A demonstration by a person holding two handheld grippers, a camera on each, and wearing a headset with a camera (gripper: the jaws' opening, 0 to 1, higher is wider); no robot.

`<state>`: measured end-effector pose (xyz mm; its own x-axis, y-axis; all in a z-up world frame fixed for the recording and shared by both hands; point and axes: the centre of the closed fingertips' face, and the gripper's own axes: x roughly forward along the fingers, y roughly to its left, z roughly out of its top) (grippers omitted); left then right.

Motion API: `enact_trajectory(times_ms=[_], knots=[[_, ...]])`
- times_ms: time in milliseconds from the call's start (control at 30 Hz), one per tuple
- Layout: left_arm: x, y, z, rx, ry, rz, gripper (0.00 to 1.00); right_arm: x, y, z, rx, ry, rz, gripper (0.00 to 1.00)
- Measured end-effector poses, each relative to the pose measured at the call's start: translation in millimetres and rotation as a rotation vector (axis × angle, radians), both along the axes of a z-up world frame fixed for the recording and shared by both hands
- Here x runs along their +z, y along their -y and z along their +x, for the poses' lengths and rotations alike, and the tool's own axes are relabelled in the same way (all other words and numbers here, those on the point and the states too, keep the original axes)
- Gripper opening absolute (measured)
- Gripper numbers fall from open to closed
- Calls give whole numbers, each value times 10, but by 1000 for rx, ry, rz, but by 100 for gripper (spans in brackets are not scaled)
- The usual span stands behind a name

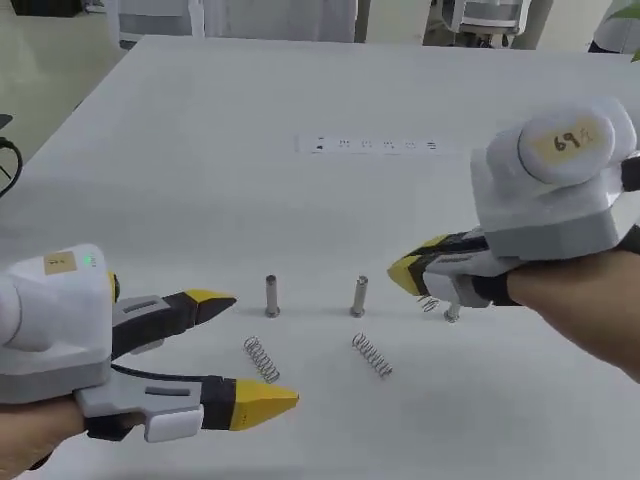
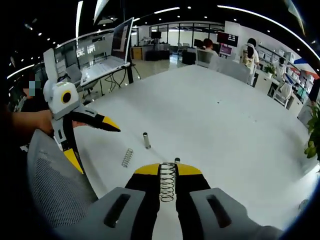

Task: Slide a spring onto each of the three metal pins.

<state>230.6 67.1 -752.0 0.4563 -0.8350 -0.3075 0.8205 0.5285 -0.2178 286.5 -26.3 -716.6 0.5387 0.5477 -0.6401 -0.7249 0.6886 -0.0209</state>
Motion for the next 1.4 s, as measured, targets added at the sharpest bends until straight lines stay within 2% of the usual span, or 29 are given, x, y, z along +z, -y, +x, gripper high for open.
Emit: enact_trajectory(times_ms=[200, 400, 767, 967, 1133, 1400], knots=[[81, 13, 9, -1, 6, -30, 73, 188, -176, -23, 32, 31, 60, 8], [203, 34, 22, 3, 11, -79, 70, 303, -305, -84, 58, 39, 120, 8], [423, 187, -30, -52, 33, -119, 61, 394, -463, -210, 106, 55, 167, 8], [586, 229, -36, -72, 38, -169, 55, 467, -538, -255, 124, 55, 203, 8], [678, 303, -39, -97, 49, -173, 53, 528, -586, -279, 136, 59, 225, 8], [886, 401, 0, -116, 72, -230, 50, 670, -634, -326, 152, 84, 253, 8]])
